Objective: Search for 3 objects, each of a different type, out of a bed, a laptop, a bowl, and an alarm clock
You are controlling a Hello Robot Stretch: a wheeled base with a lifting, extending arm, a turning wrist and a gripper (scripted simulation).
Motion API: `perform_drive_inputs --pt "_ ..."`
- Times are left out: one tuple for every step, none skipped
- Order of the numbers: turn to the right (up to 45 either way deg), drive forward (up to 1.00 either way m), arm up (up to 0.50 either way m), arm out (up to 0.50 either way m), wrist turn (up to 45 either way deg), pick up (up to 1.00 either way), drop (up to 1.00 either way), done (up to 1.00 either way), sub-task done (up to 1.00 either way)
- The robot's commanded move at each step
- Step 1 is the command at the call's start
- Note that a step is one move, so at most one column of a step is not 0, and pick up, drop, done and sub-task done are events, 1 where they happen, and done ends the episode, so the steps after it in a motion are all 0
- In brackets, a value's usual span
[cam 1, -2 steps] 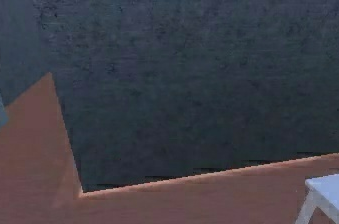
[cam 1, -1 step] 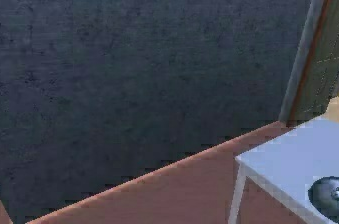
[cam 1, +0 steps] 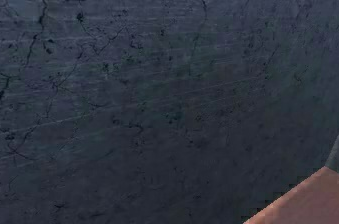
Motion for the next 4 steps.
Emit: perform_drive_inputs --pt "12.0 0.0 0.0 0.0 0.0 0.0 0.0 0.0 0.0" --pt "0.0 0.1 0.0 0.0 0.0 0.0 0.0 0.0 0.0" --pt "45.0 0.0 0.0 0.0 0.0 0.0 0.0 0.0 0.0" --pt "0.0 1.0 0.0 0.0 0.0 0.0 0.0 0.0 0.0"
